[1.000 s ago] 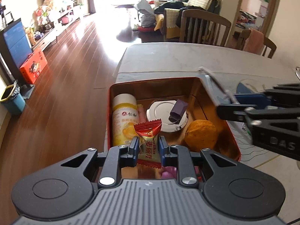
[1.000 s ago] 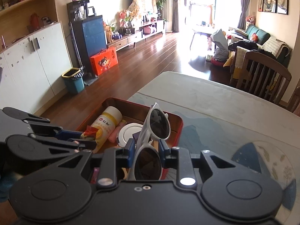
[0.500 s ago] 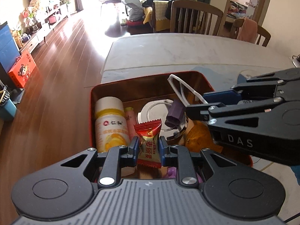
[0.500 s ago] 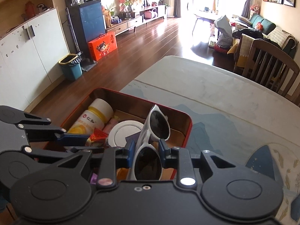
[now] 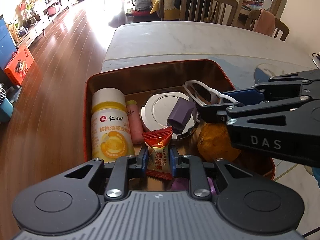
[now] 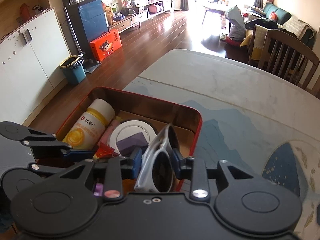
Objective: Organize rigid objects
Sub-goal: 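Release the sunglasses with the right tool while the left tool releases the candy packet into the tin, then lift both open tools out of the red tin back over the table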
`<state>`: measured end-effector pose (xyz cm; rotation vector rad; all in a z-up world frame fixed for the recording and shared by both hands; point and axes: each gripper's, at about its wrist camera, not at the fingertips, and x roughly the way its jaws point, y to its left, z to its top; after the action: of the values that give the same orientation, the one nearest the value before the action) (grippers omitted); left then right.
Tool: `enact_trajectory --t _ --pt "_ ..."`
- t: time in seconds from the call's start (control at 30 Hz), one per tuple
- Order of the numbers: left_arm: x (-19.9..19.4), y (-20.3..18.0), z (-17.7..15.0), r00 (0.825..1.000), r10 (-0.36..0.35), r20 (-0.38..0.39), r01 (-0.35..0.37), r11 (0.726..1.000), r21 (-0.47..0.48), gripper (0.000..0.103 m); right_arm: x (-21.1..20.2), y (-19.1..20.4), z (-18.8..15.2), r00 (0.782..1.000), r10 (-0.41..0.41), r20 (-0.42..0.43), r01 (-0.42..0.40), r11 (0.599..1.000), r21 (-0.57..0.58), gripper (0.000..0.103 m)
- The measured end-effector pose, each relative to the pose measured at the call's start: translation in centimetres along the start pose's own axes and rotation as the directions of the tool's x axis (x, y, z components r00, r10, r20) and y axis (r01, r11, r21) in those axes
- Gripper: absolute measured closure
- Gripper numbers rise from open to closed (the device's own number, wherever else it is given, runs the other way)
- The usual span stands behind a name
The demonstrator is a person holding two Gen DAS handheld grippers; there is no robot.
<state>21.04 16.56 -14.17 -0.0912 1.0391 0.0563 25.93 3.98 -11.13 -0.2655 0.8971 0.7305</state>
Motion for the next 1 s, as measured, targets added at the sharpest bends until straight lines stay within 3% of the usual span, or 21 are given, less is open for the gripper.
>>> enact_trajectory --t 0.37,0.6,0.67,0.73,0.83,1.0 --pt "-0.6 0.1 -0.3 1.000 -0.014 0.001 0.014 0.999 -0.039 0.078 -1.9 -0.3 -0.7 0.999 0.023 0.025 -0.023 0.999 0.031 0.065" --pt "-2.3 0.0 -0.9 0.999 -0.026 0.037 0.028 0.998 -0.064 0.063 -3.9 -0.2 -1.0 0.998 0.043 0.055 -0.045 0.998 0.048 0.062" --pt "-2.9 -0.3 -1.0 0.998 -0.020 0.053 0.023 0.998 -0.062 0.055 -4.6 -0.2 -1.3 0.997 0.038 0.064 -0.042 0.998 0.052 0.061" --pt "-3.7 -0.6 -1.1 0.997 -0.015 0.072 0.020 0.998 -0.064 0.041 -5.2 -0.3 -1.5 0.997 0.041 0.072 -0.046 0.997 0.062 0.061" --pt "-4.9 -1.0 -1.4 0.996 -0.004 0.094 0.010 0.998 -0.063 0.041 -6.3 -0.7 -1.9 0.995 0.041 0.087 -0.048 0.996 0.079 0.049" --pt "-6.7 -1.6 -1.9 0.993 0.001 0.122 0.008 0.997 -0.071 0.041 -8.3 -1.3 -2.9 0.993 0.039 0.115 -0.050 0.994 0.094 0.048"
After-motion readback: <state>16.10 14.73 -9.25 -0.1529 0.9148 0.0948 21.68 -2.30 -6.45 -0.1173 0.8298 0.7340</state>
